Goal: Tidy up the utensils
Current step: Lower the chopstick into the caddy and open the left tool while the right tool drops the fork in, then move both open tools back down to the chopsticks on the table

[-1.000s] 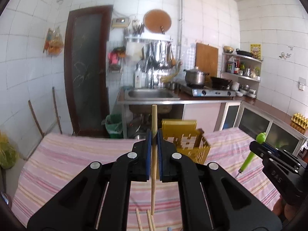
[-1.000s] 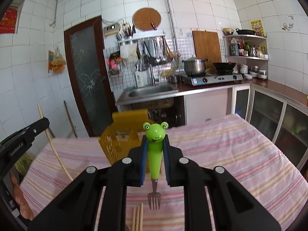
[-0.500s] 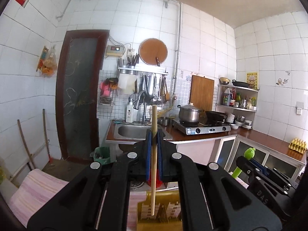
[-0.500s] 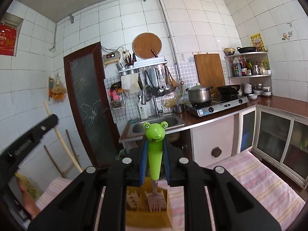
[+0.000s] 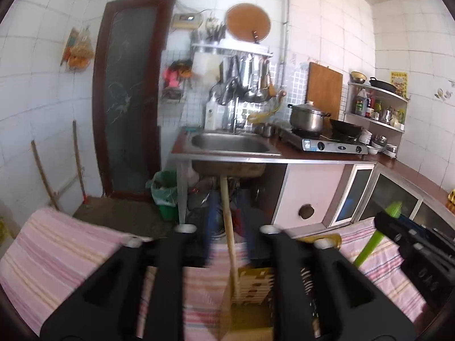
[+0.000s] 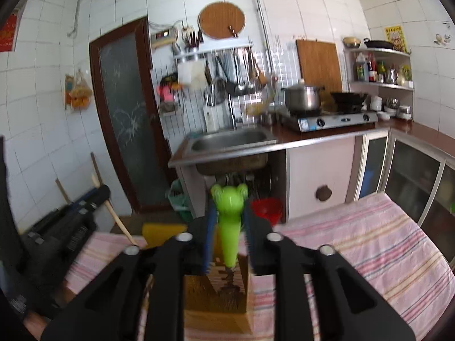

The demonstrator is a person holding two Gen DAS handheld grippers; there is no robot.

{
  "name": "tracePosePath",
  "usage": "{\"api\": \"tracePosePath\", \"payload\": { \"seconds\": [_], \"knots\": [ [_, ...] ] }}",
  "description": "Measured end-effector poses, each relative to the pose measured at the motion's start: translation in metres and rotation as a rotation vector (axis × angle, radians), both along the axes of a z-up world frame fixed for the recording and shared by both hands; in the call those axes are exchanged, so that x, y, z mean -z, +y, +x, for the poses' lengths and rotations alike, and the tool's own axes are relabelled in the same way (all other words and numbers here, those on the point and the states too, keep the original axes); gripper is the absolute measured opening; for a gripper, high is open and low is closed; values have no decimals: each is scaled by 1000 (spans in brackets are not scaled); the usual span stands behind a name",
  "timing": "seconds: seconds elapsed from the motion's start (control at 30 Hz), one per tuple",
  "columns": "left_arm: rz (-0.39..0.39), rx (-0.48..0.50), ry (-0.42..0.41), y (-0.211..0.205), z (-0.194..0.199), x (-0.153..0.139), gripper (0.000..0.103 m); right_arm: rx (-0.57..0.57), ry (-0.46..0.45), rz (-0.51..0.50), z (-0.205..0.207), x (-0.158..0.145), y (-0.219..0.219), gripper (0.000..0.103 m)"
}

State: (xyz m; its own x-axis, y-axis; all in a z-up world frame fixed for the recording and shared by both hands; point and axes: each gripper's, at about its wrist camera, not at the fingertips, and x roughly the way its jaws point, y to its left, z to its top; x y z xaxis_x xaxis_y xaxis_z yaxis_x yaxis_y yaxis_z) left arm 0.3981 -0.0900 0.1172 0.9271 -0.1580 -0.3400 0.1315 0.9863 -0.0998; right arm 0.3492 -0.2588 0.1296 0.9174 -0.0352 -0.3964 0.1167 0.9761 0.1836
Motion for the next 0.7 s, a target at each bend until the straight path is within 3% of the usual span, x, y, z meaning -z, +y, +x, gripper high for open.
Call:
{"api": "tracePosePath", "payload": {
  "seconds": [0.03,0.07,0.2,0.3,0.37,0.5,0.7],
  "knots": [
    [3,-13,-7,4,-6,-3,58,3,-5,-4,-6,-1,0,58],
    [9,-33,-24,10,-16,-7,69,4,-3,-10,-11,-3,0,58],
    [34,-73,-36,32,-55,-28,74,-1,11,6,-40,-10,-3,58],
    [32,-95,-35,49,-89,-45,88,-19,17,-2,-67,-15,-1,62],
    [38,-115,-48,58,-115,-52,97,-26,1,-20,-91,-19,2,70],
    [67,-129,-43,69,-156,-54,98,-31,-22,-32,-133,-24,5,77],
    [64,-119,49,87,-197,-20,98,-21,-18,-68,-182,-10,14,89]
  ]
}}
